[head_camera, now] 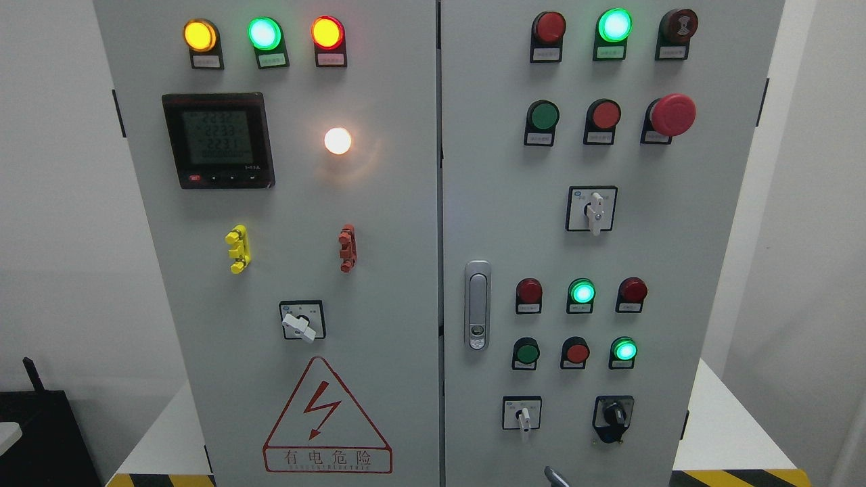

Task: Release door handle
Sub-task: 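Raise the right hand up to the silver latch handle on the door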

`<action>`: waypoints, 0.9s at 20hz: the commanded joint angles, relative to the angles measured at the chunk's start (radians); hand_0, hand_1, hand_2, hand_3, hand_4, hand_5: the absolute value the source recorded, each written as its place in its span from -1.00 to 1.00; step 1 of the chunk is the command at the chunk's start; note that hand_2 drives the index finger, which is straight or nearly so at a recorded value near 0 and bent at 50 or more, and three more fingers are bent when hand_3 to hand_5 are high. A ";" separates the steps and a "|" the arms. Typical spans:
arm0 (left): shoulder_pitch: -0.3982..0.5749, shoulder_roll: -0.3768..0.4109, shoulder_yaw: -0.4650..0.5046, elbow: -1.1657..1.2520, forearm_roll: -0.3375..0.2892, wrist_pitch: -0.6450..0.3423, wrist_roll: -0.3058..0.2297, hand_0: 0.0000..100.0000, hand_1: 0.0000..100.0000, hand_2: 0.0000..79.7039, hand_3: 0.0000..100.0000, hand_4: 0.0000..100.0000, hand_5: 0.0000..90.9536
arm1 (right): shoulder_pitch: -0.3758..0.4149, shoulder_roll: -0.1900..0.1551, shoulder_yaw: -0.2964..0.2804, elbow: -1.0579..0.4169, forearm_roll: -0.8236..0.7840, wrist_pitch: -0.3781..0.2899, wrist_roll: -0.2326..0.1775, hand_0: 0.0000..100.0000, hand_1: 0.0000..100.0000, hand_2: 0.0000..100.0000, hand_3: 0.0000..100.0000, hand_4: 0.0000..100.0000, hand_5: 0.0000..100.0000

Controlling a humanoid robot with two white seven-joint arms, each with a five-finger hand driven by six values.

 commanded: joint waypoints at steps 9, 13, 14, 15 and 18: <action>0.000 0.000 -0.014 0.020 0.000 0.000 -0.001 -0.76 -0.22 -1.00 -1.00 -1.00 -1.00 | 0.003 0.001 -0.004 -0.053 0.152 -0.015 -0.051 -0.11 -0.83 -1.00 -0.33 -0.36 -0.55; 0.000 0.000 -0.014 0.020 0.000 0.000 -0.001 -0.76 -0.22 -1.00 -1.00 -1.00 -1.00 | -0.041 0.054 -0.009 -0.075 0.712 -0.008 -0.259 -0.18 -0.44 -1.00 0.34 0.24 0.29; 0.000 0.000 -0.014 0.020 0.000 0.000 -0.001 -0.76 -0.22 -1.00 -1.00 -1.00 -1.00 | -0.058 0.079 -0.011 -0.079 0.821 0.003 -0.275 -0.19 -0.42 -1.00 0.37 0.27 0.34; 0.000 0.001 -0.014 0.020 0.000 0.000 -0.001 -0.76 -0.22 -1.00 -1.00 -1.00 -1.00 | -0.081 0.102 -0.012 -0.079 0.899 0.024 -0.276 -0.25 -0.33 -1.00 0.55 0.45 0.51; 0.000 0.000 -0.014 0.020 0.000 0.000 -0.001 -0.76 -0.22 -1.00 -1.00 -1.00 -1.00 | -0.156 0.137 -0.007 -0.078 1.050 0.122 -0.272 -0.32 -0.28 -1.00 0.86 0.75 0.85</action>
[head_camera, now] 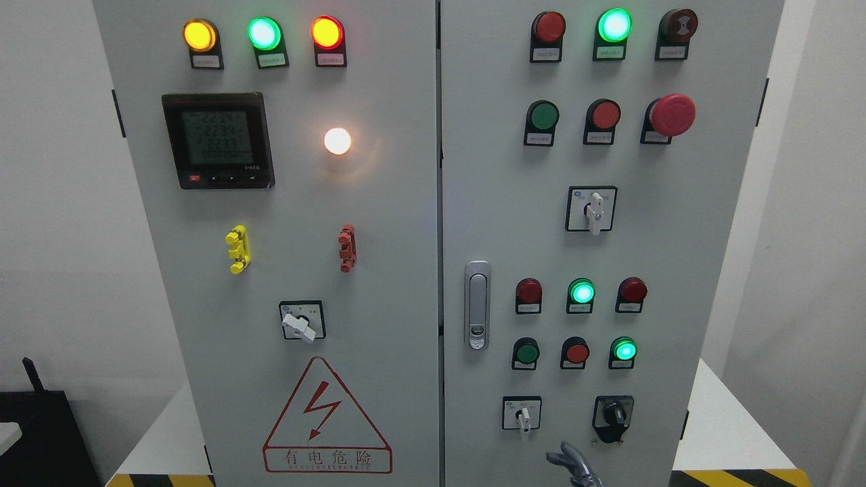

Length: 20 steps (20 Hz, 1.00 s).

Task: Release door handle
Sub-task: 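Raise the right hand up to the silver latch handle on the door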

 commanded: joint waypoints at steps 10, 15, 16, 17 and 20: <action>0.000 0.000 -0.014 0.020 0.000 0.000 -0.001 -0.76 -0.22 -1.00 -1.00 -1.00 -1.00 | -0.224 0.101 0.056 0.023 0.563 0.209 0.043 -0.36 -0.33 -1.00 1.00 1.00 1.00; 0.000 0.000 -0.014 0.020 0.000 0.000 -0.001 -0.76 -0.22 -1.00 -1.00 -1.00 -1.00 | -0.271 0.100 0.060 0.063 0.600 0.228 0.079 -0.34 -0.35 -1.00 1.00 1.00 1.00; 0.000 0.000 -0.014 0.020 0.000 0.000 -0.001 -0.76 -0.22 -1.00 -1.00 -1.00 -1.00 | -0.279 0.100 0.066 0.066 0.603 0.249 0.092 -0.34 -0.35 -1.00 1.00 1.00 1.00; 0.000 0.001 -0.014 0.020 0.000 0.000 -0.001 -0.76 -0.22 -1.00 -1.00 -1.00 -1.00 | -0.287 0.097 0.076 0.074 0.606 0.274 0.118 -0.34 -0.35 -1.00 1.00 1.00 1.00; 0.000 0.001 -0.014 0.020 0.000 0.000 -0.001 -0.76 -0.22 -1.00 -1.00 -1.00 -1.00 | -0.311 0.092 0.079 0.092 0.607 0.308 0.146 -0.33 -0.35 -1.00 1.00 1.00 1.00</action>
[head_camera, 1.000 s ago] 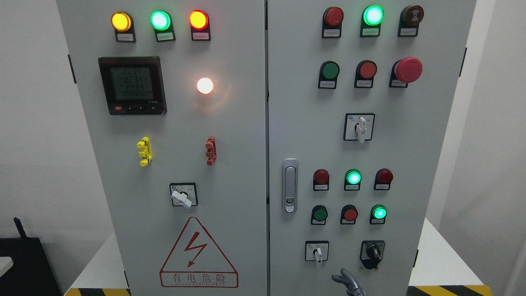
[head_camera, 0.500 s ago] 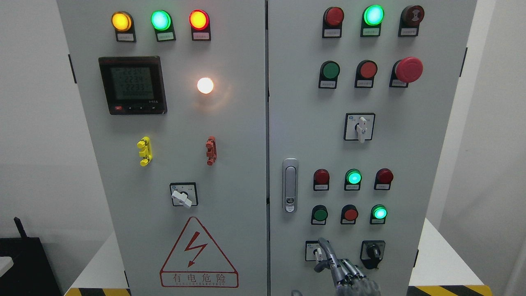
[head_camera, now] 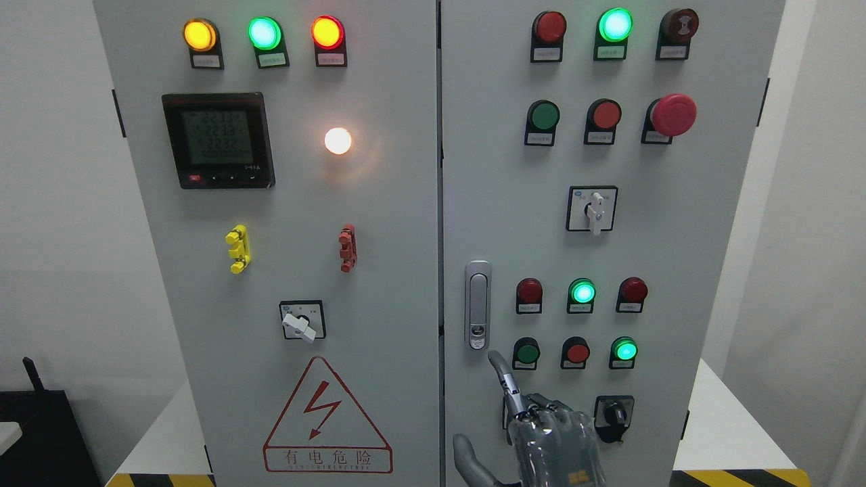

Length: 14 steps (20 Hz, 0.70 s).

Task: Release door handle
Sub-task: 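Raise the right hand up to the silver latch handle on the door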

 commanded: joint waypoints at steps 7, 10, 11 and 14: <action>0.000 0.000 -0.014 0.020 0.000 0.000 -0.001 -0.76 -0.22 -1.00 -1.00 -1.00 -1.00 | -0.061 0.007 0.030 0.064 0.034 0.050 0.097 -0.31 -0.34 -1.00 1.00 1.00 1.00; 0.000 0.000 -0.014 0.020 0.000 0.000 -0.001 -0.76 -0.22 -1.00 -1.00 -1.00 -1.00 | -0.075 0.006 0.030 0.067 0.034 0.050 0.102 -0.29 -0.34 -1.00 1.00 1.00 1.00; 0.000 0.000 -0.014 0.020 0.000 0.000 -0.001 -0.76 -0.22 -1.00 -1.00 -1.00 -1.00 | -0.077 0.006 0.030 0.071 0.034 0.050 0.104 -0.29 -0.34 -1.00 1.00 1.00 1.00; 0.000 0.000 -0.014 0.020 0.000 0.000 -0.001 -0.76 -0.22 -1.00 -1.00 -1.00 -1.00 | -0.081 0.006 0.030 0.079 0.034 0.054 0.120 -0.30 -0.34 -1.00 1.00 1.00 1.00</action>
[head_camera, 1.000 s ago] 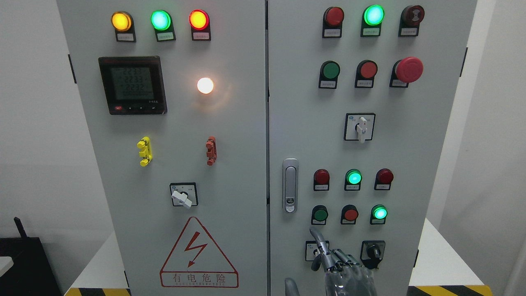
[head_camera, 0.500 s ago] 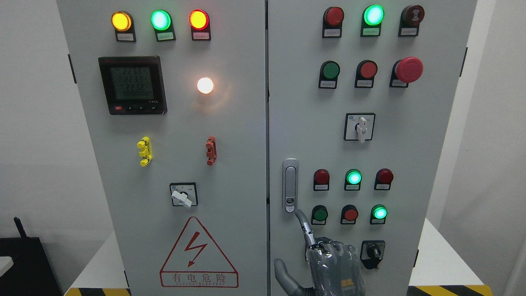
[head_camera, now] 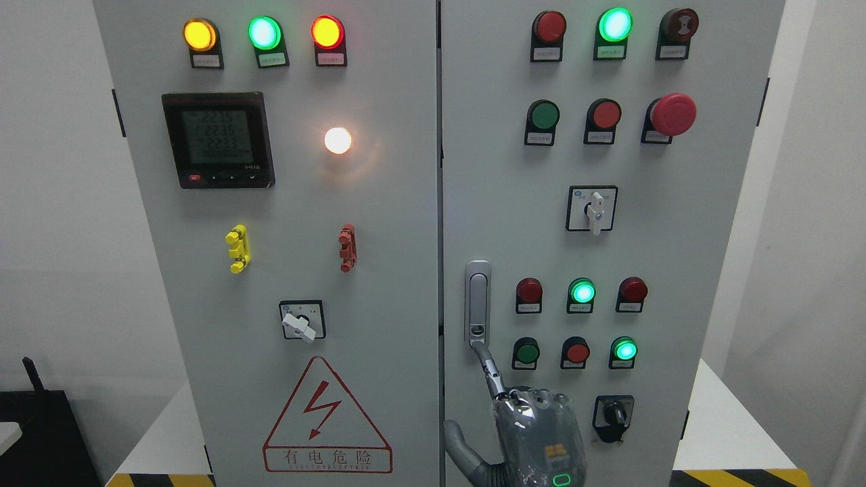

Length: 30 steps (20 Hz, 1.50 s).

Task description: Release door handle

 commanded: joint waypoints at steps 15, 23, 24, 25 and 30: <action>0.000 0.000 -0.014 0.020 0.000 0.000 -0.001 -0.76 -0.22 -1.00 -1.00 -1.00 -1.00 | -0.028 -0.001 -0.002 0.059 0.007 0.015 0.018 -0.37 -0.31 -1.00 1.00 1.00 1.00; 0.000 0.000 -0.014 0.020 0.000 0.000 -0.001 -0.76 -0.22 -1.00 -1.00 -1.00 -1.00 | -0.041 0.001 -0.005 0.073 0.007 0.017 0.022 -0.40 -0.31 -1.00 1.00 1.00 1.00; 0.000 0.000 -0.014 0.020 0.000 0.000 -0.001 -0.76 -0.22 -1.00 -1.00 -1.00 -1.00 | -0.041 -0.001 -0.005 0.075 0.007 0.017 0.022 -0.40 -0.31 -1.00 1.00 1.00 1.00; 0.000 0.000 -0.014 0.020 0.000 0.000 -0.001 -0.76 -0.22 -1.00 -1.00 -1.00 -1.00 | -0.043 -0.001 -0.010 0.075 0.007 0.020 0.024 -0.40 -0.31 -1.00 1.00 1.00 1.00; 0.000 0.000 -0.014 0.020 0.000 0.000 -0.001 -0.76 -0.22 -1.00 -1.00 -1.00 -1.00 | -0.043 -0.001 -0.016 0.082 0.004 0.037 0.031 -0.40 -0.30 -1.00 1.00 1.00 1.00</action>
